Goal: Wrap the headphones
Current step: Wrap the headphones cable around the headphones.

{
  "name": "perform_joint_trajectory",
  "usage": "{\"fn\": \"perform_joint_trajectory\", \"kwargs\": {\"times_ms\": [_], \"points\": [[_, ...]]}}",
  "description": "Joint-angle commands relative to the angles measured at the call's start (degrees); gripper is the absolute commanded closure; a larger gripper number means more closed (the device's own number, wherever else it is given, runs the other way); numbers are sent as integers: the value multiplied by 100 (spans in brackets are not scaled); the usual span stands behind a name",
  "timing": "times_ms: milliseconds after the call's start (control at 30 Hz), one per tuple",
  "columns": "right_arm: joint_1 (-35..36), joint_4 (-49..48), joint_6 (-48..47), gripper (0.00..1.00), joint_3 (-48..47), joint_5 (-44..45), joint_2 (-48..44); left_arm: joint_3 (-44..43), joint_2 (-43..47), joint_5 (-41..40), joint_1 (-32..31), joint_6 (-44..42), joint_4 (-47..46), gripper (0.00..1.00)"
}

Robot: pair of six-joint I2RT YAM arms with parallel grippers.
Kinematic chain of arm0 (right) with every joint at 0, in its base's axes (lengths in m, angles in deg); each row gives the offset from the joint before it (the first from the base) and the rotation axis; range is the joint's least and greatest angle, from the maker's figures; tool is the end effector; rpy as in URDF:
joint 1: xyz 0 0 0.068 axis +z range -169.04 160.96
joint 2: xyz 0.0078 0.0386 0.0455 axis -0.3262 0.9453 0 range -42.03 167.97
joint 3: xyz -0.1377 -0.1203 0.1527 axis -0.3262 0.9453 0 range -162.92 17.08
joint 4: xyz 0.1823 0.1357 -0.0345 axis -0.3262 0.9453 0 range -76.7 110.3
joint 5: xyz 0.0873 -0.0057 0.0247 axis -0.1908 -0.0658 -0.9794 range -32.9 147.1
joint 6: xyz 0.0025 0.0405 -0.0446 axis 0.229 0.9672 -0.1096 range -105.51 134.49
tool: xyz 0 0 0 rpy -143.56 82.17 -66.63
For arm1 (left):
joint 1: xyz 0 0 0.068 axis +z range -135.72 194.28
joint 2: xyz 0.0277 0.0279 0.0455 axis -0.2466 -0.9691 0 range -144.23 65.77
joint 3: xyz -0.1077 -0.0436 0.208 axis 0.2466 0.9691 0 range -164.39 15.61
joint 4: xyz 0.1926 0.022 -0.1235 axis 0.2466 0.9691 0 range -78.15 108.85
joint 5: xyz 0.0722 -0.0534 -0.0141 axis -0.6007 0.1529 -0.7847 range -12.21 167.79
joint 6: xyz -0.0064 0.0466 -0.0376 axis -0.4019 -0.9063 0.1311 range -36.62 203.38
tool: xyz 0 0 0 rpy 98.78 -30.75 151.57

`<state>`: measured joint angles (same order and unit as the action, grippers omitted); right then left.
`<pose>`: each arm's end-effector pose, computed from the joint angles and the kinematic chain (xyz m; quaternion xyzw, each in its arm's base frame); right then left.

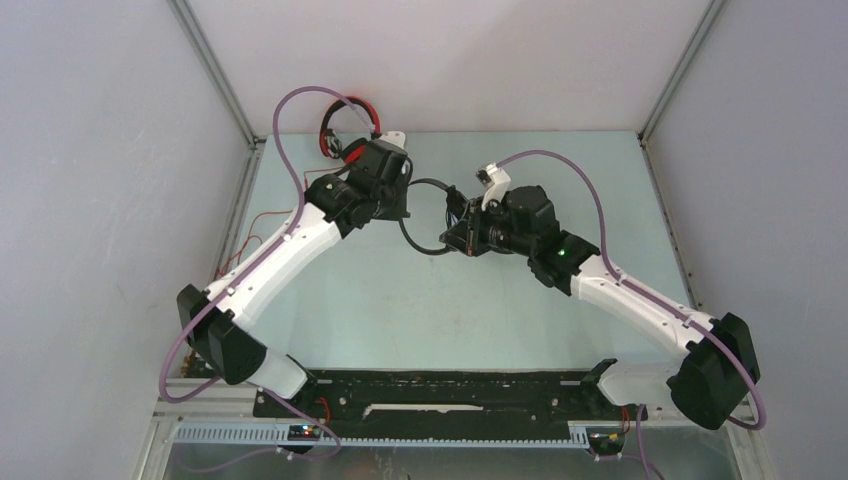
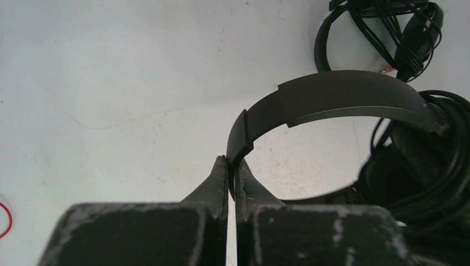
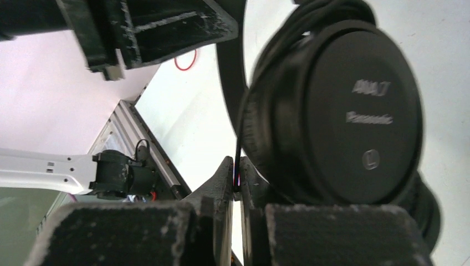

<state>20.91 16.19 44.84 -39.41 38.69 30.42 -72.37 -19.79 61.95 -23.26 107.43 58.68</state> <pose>0.2060 0.1911 0.2931 -0.1599 0.7923 0.4370 0.3947 0.2405 -0.1695 0.3280 0.0542 0.9130 -0.0874 0.3947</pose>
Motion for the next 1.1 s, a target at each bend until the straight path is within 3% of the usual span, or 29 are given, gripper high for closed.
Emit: {"fn": "perform_joint_trajectory", "kwargs": {"times_ms": [0,667,833,1067], "points": [[-81,-464,-145,93,265,249,-52,-318,426,281,132,295,-449,100],[21,-549,-1407,94,288,1110,-49,-465,549,950,194,259,-321,100],[44,-405,-1531,83,288,1278,-206,-570,437,917,212,208,-224,100],[41,-316,-1382,75,290,877,-507,-610,385,786,212,148,-158,100]]}}
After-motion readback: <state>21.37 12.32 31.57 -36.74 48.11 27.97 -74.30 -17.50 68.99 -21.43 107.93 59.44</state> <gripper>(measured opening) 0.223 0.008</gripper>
